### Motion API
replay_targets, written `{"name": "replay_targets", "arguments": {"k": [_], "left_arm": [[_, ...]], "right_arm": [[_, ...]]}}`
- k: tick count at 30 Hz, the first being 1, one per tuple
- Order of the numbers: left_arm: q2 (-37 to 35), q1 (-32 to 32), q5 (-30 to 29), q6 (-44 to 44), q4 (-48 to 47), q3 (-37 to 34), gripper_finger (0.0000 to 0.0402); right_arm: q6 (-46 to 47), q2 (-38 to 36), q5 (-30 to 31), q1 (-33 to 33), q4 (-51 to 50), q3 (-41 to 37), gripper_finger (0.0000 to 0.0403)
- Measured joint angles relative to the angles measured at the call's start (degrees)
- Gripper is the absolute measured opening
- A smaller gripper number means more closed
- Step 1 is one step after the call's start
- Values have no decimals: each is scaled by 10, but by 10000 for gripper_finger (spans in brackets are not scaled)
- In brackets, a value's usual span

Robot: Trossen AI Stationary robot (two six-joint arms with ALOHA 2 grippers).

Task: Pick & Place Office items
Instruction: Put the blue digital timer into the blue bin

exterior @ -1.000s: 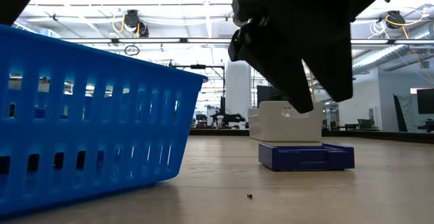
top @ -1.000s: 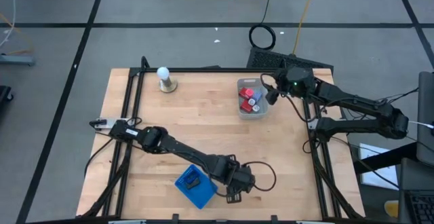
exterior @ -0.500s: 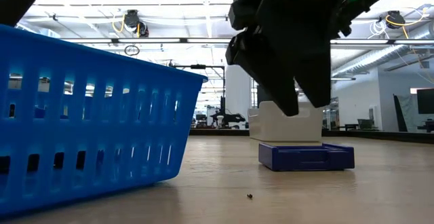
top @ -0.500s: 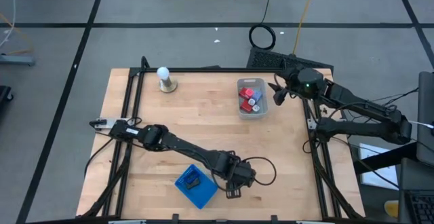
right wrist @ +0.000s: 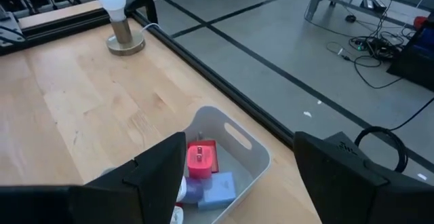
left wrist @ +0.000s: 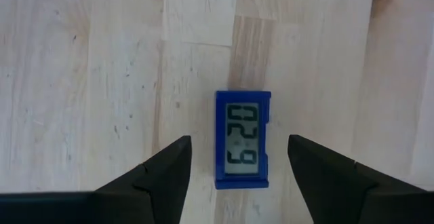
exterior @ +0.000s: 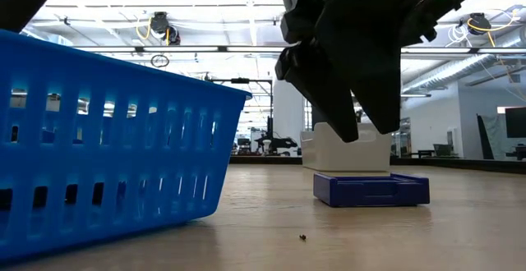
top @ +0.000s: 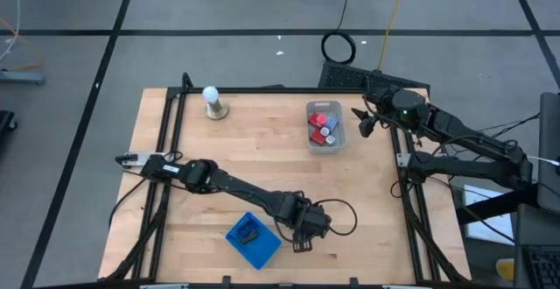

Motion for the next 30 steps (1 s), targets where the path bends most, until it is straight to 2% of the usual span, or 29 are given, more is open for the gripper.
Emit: {"name": "replay_targets", "arguments": {"k": [6,21,30], "left_arm": [[5,0,-4,-3,5,-10,269],[7,-6,-7,-19,42,-89,271],[8,-18,-43,33,65,-90,270]], "right_arm": [[0,-2,0,0,0,0,267],[0,-2,-15,0,-1,0,267],[0,-2,-15,0,-1,0,267]]}}
